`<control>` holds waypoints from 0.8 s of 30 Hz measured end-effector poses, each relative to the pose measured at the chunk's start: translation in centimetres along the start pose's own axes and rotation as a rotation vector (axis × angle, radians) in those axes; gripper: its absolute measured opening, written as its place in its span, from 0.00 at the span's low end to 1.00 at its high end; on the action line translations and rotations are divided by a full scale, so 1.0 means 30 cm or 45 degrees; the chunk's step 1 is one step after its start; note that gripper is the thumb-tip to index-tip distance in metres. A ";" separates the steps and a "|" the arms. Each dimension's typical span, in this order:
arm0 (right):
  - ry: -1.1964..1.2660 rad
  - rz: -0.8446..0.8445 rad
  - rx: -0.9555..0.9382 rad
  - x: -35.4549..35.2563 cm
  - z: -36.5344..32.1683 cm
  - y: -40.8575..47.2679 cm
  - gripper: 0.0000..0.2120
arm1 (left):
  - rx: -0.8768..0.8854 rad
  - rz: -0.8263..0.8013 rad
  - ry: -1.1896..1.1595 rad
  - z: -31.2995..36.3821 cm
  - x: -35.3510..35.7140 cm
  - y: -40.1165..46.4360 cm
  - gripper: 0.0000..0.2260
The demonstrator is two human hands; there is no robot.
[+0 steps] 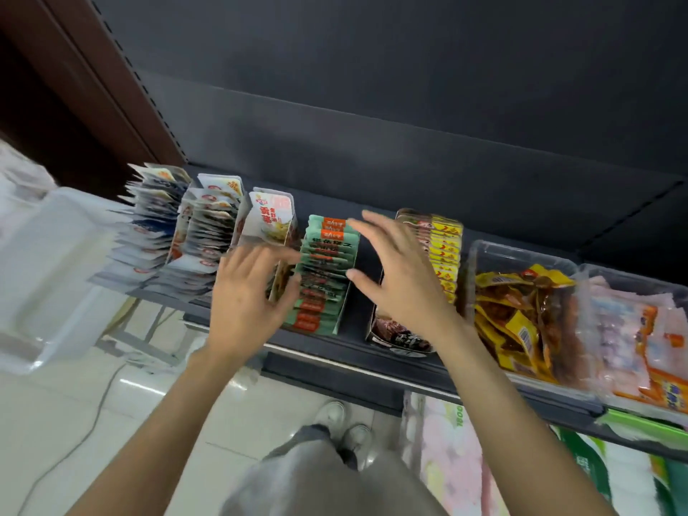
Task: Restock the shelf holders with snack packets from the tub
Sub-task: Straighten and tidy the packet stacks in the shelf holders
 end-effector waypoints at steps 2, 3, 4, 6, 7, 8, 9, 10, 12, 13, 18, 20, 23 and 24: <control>-0.155 -0.189 0.003 0.060 -0.001 0.081 0.36 | 0.048 -0.140 0.168 -0.059 0.019 0.011 0.12; -0.212 -0.260 0.019 0.085 0.004 0.122 0.39 | 0.084 -0.216 0.221 -0.079 0.037 0.020 0.13; -0.258 -0.314 0.034 0.107 0.012 0.160 0.41 | 0.125 -0.293 0.264 -0.091 0.060 0.032 0.15; -0.353 -0.395 0.048 0.145 0.027 0.221 0.42 | 0.216 -0.442 0.323 -0.099 0.108 0.053 0.22; -0.406 -0.416 0.049 0.158 0.037 0.244 0.40 | 0.263 -0.492 0.334 -0.096 0.127 0.060 0.25; -0.451 -0.403 0.051 0.163 0.047 0.263 0.35 | 0.315 -0.518 0.334 -0.093 0.140 0.067 0.27; -0.487 -0.360 0.054 0.160 0.055 0.279 0.29 | 0.372 -0.527 0.324 -0.090 0.148 0.071 0.27; -0.516 -0.314 0.057 0.155 0.061 0.293 0.23 | 0.434 -0.533 0.302 -0.089 0.153 0.070 0.27; -0.547 -0.250 0.064 0.152 0.065 0.309 0.12 | 0.569 -0.553 0.262 -0.095 0.160 0.062 0.28; -0.549 -0.233 0.068 0.153 0.065 0.315 0.10 | 0.628 -0.560 0.263 -0.101 0.164 0.059 0.29; -0.487 -0.205 0.079 0.165 0.065 0.311 0.11 | 0.700 -0.646 0.348 -0.120 0.207 0.073 0.34; -0.451 -0.204 0.094 0.161 0.073 0.298 0.12 | 0.688 -0.673 0.368 -0.119 0.233 0.087 0.31; -0.373 -0.254 0.120 0.164 0.081 0.281 0.14 | 0.674 -0.745 0.285 -0.123 0.267 0.118 0.19; -0.349 -0.273 0.129 0.164 0.082 0.280 0.14 | 0.688 -0.765 0.264 -0.122 0.272 0.129 0.18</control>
Point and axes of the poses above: each hand's wrist, its own y-axis towards the middle knuckle, its own x-axis out of the palm, z = x × y, the point moved 6 cm from there along y, towards the middle knuckle, and after that the axes turned 4 degrees about -z, right-handed, at the moved point
